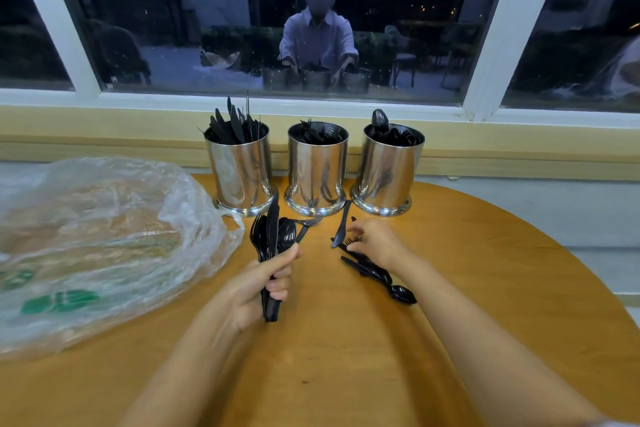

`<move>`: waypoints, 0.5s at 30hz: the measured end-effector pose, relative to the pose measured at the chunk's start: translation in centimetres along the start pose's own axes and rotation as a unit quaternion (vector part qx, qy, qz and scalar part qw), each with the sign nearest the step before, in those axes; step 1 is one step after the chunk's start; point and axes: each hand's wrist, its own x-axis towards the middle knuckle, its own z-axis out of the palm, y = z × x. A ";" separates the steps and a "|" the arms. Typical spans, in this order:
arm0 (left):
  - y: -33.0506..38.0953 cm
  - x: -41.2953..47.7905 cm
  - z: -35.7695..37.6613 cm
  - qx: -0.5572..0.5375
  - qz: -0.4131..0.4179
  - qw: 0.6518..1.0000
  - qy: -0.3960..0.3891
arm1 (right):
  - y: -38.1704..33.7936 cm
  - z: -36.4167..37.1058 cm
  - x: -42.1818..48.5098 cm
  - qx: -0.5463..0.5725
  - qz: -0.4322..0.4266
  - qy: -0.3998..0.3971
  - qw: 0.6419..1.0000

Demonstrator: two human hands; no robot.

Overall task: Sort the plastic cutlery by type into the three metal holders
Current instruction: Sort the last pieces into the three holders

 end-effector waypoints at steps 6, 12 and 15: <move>-0.3 2.2 -0.6 -0.050 0.005 0.999 0.006 | -0.2 0.3 3.4 -0.048 -0.013 -0.017 0.999; 0.0 4.0 -1.2 -0.045 0.035 0.998 0.012 | -3.0 -3.7 4.7 0.079 -0.088 0.139 0.983; 0.1 4.3 -1.4 -0.020 0.045 0.998 0.042 | -5.8 -6.4 4.1 0.225 -0.124 0.199 0.946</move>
